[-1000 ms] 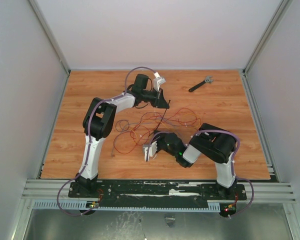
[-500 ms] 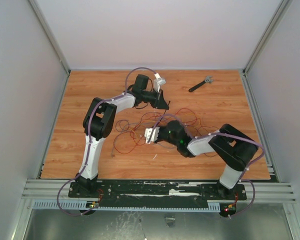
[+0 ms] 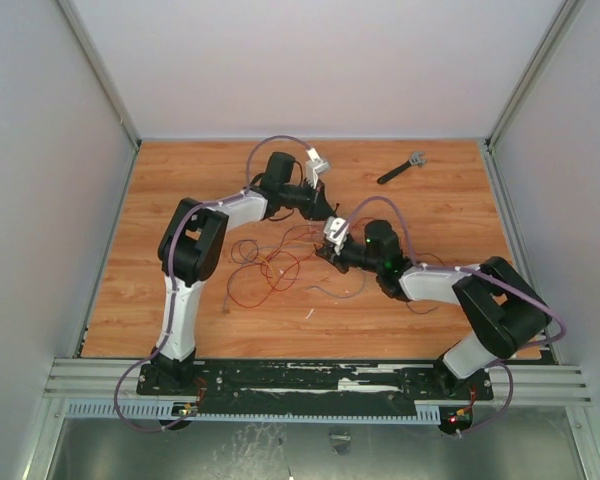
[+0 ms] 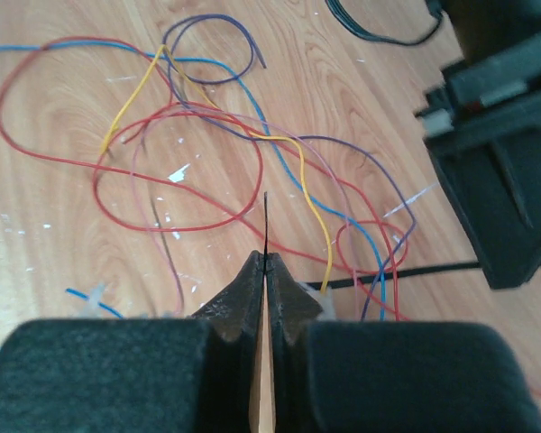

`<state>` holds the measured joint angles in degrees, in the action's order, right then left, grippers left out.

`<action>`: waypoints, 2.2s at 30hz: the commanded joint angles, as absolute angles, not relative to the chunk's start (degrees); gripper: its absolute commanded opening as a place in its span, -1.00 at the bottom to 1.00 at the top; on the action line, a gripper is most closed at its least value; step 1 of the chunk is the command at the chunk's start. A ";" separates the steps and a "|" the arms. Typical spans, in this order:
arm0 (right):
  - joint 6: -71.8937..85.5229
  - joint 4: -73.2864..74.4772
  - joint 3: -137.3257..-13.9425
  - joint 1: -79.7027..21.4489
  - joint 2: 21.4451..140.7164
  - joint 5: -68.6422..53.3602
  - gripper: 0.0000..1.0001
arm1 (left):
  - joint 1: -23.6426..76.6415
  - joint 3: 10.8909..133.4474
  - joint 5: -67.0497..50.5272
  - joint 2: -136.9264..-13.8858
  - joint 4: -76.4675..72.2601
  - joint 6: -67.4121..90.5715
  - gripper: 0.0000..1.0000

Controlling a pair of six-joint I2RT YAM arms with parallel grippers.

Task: Zip-tie the wires
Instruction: Tie the cable at the center of the board.

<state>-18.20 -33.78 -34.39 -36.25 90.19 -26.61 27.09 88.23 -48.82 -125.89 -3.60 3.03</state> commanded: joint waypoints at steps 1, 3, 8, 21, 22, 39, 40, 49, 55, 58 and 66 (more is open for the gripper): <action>-5.62 -39.81 -31.37 -33.01 86.42 -35.37 -1.00 | 27.42 81.46 -47.76 -118.61 -15.01 3.68 -1.00; -3.53 -39.33 -31.67 -31.59 85.84 -38.14 -1.00 | 27.43 78.09 -47.56 -117.23 -19.47 4.35 -1.00; -0.14 -36.47 -33.90 -28.18 85.56 -44.70 -1.00 | 27.42 75.01 -45.65 -115.43 -20.97 1.01 -1.00; -0.92 -21.19 -43.58 -24.09 88.90 -54.21 -1.00 | 28.67 54.06 -38.38 -102.62 -42.34 -6.71 -1.00; -1.27 -19.78 -44.24 -24.08 89.35 -54.32 -1.00 | 28.89 52.49 -37.85 -101.97 -44.33 -7.06 -1.00; -3.22 -7.99 -48.72 -21.46 92.34 -58.25 -1.00 | 31.45 40.86 -28.43 -95.18 -55.65 -19.80 -1.00; -3.43 -7.51 -48.96 -21.40 92.51 -58.33 -1.00 | 31.69 40.60 -28.33 -94.92 -55.75 -21.15 -1.00; -6.67 -0.15 -52.90 -20.92 94.85 -60.21 -1.00 | 33.30 36.91 -28.28 -93.44 -58.71 -31.53 -1.00; -7.59 2.01 -54.11 -20.66 95.58 -61.78 -1.00 | 33.71 36.30 -28.30 -93.58 -60.08 -32.85 -1.00; -8.70 3.96 -55.46 -20.57 96.41 -62.47 -1.00 | 33.90 36.47 -28.56 -93.63 -60.28 -32.95 -1.00; -14.66 14.59 -60.88 -20.17 99.96 -66.38 -1.00 | 34.54 36.54 -27.75 -93.61 -58.81 -37.53 -1.00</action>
